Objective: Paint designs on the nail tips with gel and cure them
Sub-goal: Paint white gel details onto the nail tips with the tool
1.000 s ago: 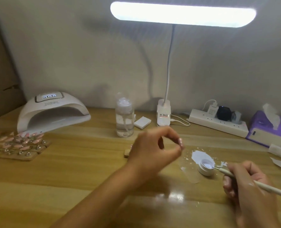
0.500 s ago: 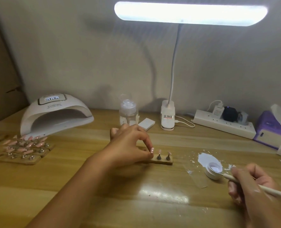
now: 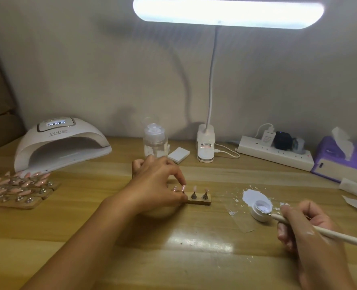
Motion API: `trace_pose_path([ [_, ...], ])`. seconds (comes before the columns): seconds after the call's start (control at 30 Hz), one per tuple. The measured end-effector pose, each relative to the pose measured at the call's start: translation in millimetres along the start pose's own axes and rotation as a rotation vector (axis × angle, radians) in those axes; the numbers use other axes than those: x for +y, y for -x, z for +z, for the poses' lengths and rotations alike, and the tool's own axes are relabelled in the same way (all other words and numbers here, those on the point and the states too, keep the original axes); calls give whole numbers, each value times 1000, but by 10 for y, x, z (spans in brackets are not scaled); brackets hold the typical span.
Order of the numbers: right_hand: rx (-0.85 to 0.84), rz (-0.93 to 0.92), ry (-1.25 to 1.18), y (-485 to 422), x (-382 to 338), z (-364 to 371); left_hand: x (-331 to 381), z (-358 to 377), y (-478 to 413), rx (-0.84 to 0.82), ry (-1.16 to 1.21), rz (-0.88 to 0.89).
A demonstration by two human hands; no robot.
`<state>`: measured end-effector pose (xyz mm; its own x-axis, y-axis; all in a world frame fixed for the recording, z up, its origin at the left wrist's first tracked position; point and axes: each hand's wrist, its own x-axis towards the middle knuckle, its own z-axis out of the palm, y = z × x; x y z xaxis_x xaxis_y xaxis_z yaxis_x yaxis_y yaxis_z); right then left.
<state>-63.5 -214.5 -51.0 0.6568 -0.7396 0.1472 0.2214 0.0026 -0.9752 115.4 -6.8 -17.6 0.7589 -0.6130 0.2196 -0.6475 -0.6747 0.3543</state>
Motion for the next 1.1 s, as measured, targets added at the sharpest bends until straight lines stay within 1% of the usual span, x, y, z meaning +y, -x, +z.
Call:
trace_pose_path([
  [0.17,-10,29,-8,31,-31,13,132,60,21,86,-108,114],
  [0.4,-60,13,8,95,-106,83,220,139,36,126,-152,135],
  [0.53,-90,2,-8,97,-118,87,294,135,57,158,-213,192],
  [0.63,-117,-15,-28,103,-140,89,341,87,67,216,-246,263],
  [0.73,-117,-37,-39,110,-157,85,449,17,82,258,-134,346],
  [0.77,-112,-46,-43,114,-162,81,506,15,96,237,-46,367],
  [0.87,-81,-67,-63,112,-183,68,700,126,158,96,316,396],
  [0.97,-28,-77,-70,76,-207,38,807,342,202,4,555,356],
  [1.03,-7,-71,-55,48,-209,18,806,452,210,-43,596,321],
  [1.1,2,-70,-43,20,-197,1,784,510,209,-73,566,309],
])
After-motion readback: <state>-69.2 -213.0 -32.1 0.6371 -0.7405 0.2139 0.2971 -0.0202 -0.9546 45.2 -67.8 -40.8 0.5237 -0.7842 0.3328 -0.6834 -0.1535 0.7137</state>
